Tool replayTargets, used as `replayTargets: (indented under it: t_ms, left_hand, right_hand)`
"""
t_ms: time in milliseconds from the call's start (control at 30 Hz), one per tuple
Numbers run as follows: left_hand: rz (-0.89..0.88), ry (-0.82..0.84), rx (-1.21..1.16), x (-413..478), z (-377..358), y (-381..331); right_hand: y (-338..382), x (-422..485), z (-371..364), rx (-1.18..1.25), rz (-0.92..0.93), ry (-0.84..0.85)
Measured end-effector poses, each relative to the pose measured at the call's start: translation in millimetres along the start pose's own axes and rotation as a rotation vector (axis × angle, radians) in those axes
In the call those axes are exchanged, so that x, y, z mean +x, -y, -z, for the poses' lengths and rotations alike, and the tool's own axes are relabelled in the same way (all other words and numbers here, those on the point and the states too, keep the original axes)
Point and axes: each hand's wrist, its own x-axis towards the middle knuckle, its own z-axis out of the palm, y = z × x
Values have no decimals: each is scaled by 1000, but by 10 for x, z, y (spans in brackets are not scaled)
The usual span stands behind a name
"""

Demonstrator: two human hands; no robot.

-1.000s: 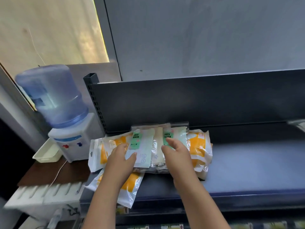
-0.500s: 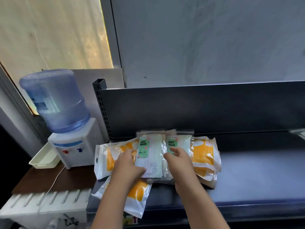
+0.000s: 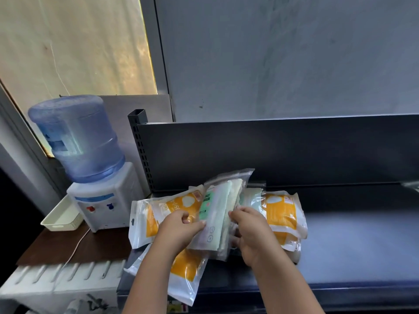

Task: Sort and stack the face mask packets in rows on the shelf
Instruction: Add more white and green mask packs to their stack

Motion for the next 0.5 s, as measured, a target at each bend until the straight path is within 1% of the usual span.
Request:
replayTargets:
  t_ms: [67,167,233,333,433,500]
  left_hand:
    - [-9,22,-45,-13,-14,-24]
    - [8,28,-220,0,-19,-38]
    - [-1,-17,-319,16,3,-39]
    - [-27,-108,-386,4,105,-41]
    - [-7,-145,-419,-10,235,-70]
    - [4,-152,-466,-22,301,-90]
  right_hand:
    - [-43,1,-8,1,18,2]
    - [-53,-26,23,-14,77,-1]
    - [-37,-33,73,8,120,-12]
    - [11,-2,171,86,162,-33]
    - [72,42,251,109,158,-74]
    - [104,48,300,106,143,-68]
